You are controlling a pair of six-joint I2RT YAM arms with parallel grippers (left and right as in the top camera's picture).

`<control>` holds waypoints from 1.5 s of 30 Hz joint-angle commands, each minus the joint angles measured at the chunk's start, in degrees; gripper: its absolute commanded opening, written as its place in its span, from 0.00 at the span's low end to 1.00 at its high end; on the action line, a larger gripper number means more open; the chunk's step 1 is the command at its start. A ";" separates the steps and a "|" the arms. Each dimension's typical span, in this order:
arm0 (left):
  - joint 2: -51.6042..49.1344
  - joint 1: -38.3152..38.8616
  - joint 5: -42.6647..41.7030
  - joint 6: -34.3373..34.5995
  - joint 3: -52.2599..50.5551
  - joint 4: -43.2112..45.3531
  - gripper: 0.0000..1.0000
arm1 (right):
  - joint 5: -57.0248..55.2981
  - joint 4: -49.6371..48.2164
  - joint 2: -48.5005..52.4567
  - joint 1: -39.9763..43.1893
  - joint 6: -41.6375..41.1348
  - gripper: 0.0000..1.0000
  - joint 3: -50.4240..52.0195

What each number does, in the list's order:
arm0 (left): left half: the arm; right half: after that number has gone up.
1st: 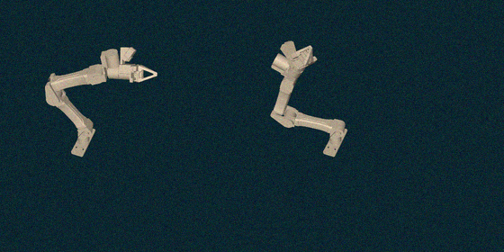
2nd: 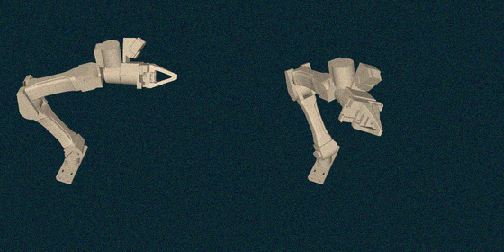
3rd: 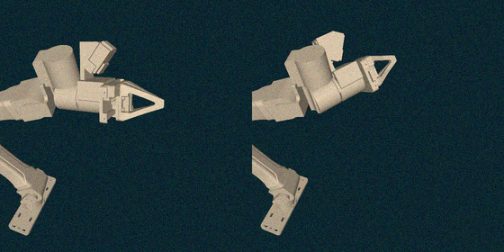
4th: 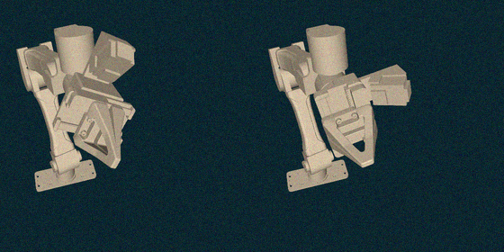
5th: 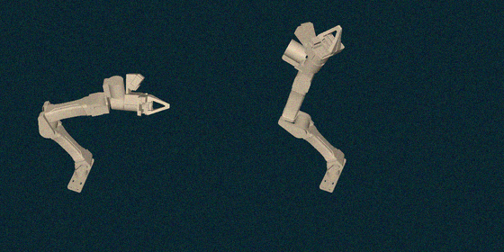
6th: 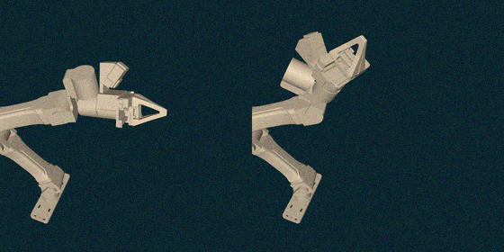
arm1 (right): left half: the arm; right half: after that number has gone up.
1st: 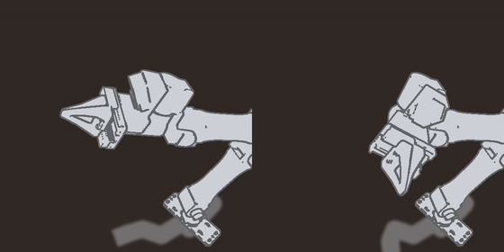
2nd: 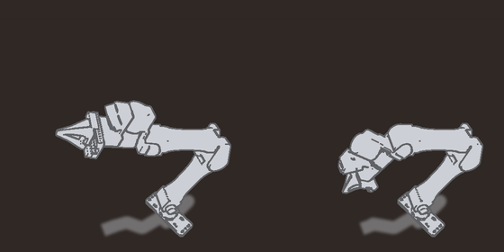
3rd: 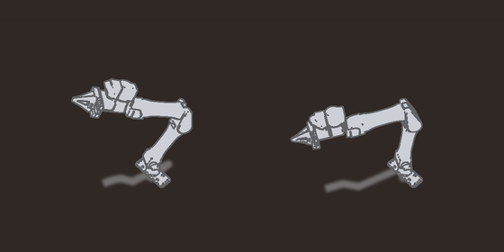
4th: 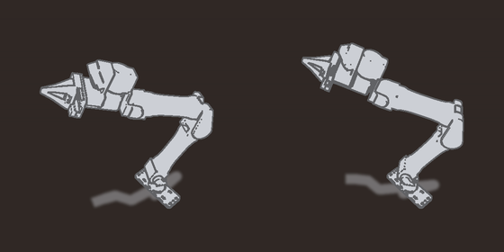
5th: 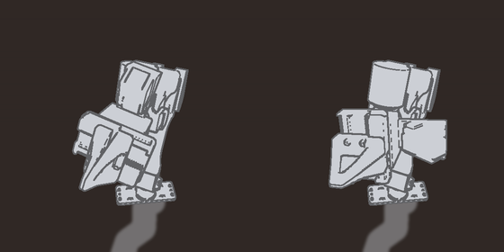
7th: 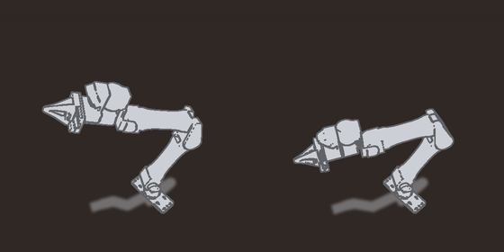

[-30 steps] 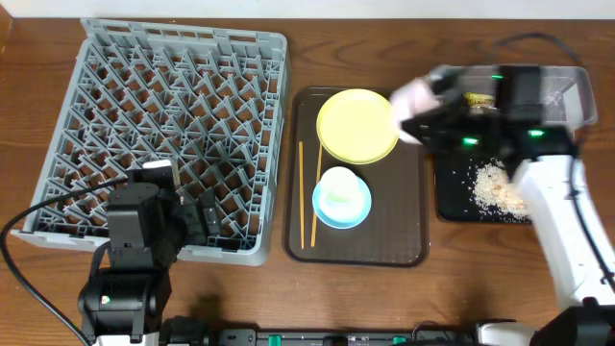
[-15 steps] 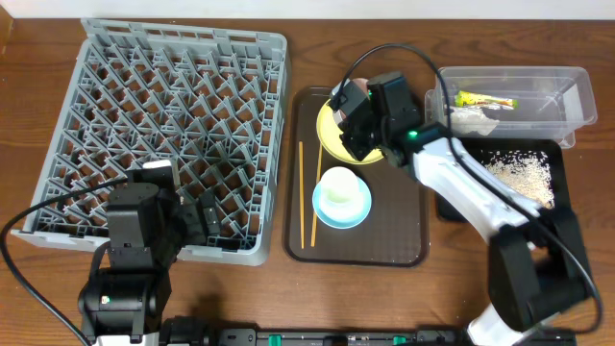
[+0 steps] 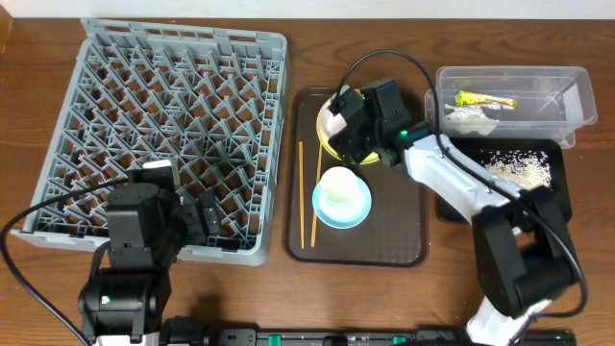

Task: Sort waste into correct bins and load items into the dishwasher

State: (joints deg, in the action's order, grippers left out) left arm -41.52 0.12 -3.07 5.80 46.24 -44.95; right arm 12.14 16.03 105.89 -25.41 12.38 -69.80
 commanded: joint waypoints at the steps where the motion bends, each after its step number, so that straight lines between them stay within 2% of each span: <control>1: 0.09 0.22 -0.37 0.26 1.09 -0.02 0.96 | 0.79 2.69 -9.07 -0.48 -0.92 0.80 -0.70; 6: 0.09 0.22 -0.37 0.26 1.09 -0.02 0.96 | 2.12 12.20 -16.92 -0.50 -11.30 0.66 -0.68; 8: 0.09 0.22 -0.37 0.26 1.09 0.00 0.96 | 2.91 15.82 -17.18 -0.70 -14.36 0.66 -0.68; 13: 0.09 0.22 -0.37 0.26 1.09 0.00 0.96 | 3.13 24.94 -14.56 -2.60 -16.02 0.52 -0.24; 16: 0.09 0.22 -0.37 0.26 1.09 0.00 0.96 | 3.02 27.08 -11.96 -4.13 -15.98 0.49 -0.20; 20: 0.09 0.22 -0.37 0.26 1.09 -0.02 0.96 | 2.23 27.93 -7.43 -5.53 -16.28 0.39 -0.15; 24: 0.09 0.22 -0.37 0.26 1.09 -0.02 0.96 | 0.74 28.15 -3.69 -5.60 -18.75 0.35 -0.15; 26: 0.09 0.22 -0.37 0.26 1.09 -0.02 0.96 | 0.74 28.13 -2.23 -5.66 -18.82 0.27 -0.15; 27: 0.09 0.22 -0.37 0.26 1.09 -0.02 0.96 | 0.72 28.09 -1.77 -5.68 -18.80 0.19 -0.15; 30: 0.09 0.22 -0.37 0.26 1.09 -0.02 0.96 | 0.74 28.11 -3.13 -5.31 -18.82 0.07 -0.81; 32: 0.09 0.22 -0.37 0.26 1.09 -0.02 0.96 | 0.74 28.24 -4.94 -4.48 -18.80 0.02 -1.92; 40: 0.09 0.22 -0.46 0.31 1.09 0.02 0.96 | 4.70 28.68 -17.66 3.08 -20.09 0.01 -4.37; 43: 0.09 0.22 -1.90 1.62 1.09 0.94 0.96 | 13.90 28.65 -19.37 7.17 -20.06 0.01 -4.37; 45: 0.02 0.22 -6.91 6.23 1.03 3.65 0.96 | 23.32 28.46 -18.95 9.60 -20.04 0.01 -4.33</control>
State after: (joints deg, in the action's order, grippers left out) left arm -41.52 0.12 -4.32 6.87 46.24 -43.66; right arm 21.12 44.45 86.06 -18.48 -6.94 -74.06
